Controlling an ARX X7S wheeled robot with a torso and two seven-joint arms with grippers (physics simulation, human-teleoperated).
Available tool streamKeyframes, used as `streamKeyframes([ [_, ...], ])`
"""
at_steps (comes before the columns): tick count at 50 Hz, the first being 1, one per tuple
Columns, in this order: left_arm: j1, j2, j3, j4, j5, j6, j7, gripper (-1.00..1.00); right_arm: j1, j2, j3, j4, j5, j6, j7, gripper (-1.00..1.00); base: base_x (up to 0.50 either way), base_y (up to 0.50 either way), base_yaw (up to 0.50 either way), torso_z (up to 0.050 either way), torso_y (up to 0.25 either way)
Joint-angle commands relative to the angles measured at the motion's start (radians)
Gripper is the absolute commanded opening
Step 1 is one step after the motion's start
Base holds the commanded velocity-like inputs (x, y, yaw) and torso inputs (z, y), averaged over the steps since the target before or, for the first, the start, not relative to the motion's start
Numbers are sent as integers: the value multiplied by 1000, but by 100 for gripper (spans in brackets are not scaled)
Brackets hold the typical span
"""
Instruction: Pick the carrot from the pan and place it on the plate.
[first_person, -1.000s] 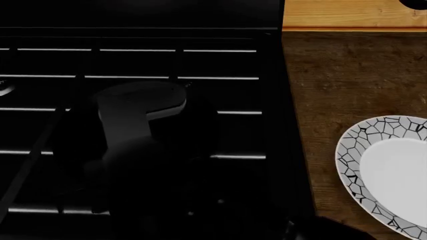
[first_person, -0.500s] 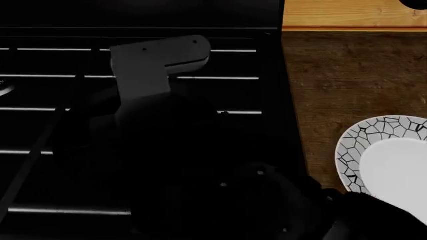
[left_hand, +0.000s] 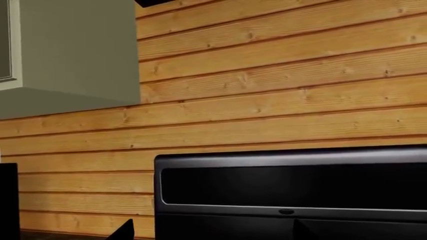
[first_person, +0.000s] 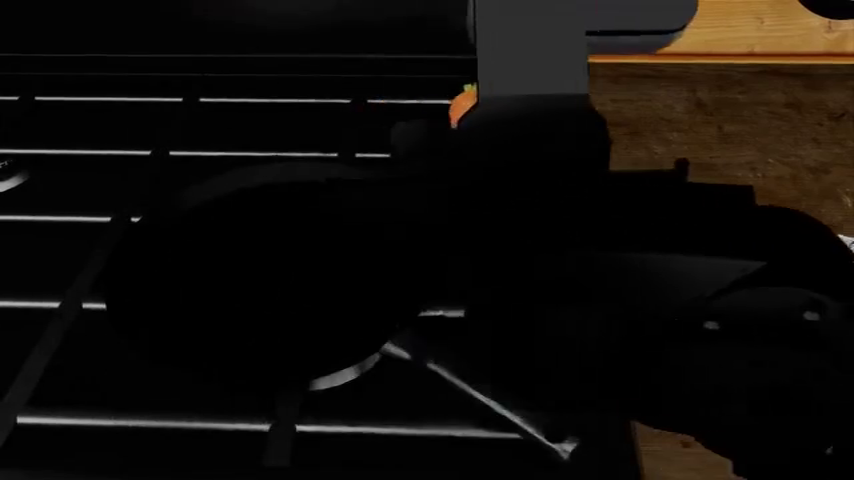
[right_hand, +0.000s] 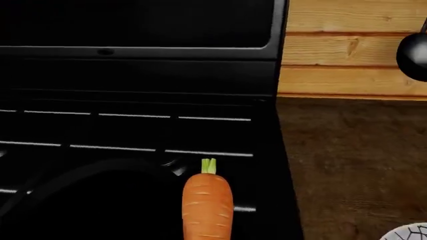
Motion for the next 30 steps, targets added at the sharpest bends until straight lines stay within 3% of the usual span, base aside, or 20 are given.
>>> streamKeyframes([
  [1, 6, 15, -11, -7, -39, 23, -30, 100, -23, 149, 39, -3, -24, 1, 26, -100, 0, 0, 0, 0, 0],
  [30, 61, 30, -76, -21, -240, 89, -185, 100, -135, 374, 57, 48, -107, -44, 84, -100, 0, 0, 0, 0, 0],
])
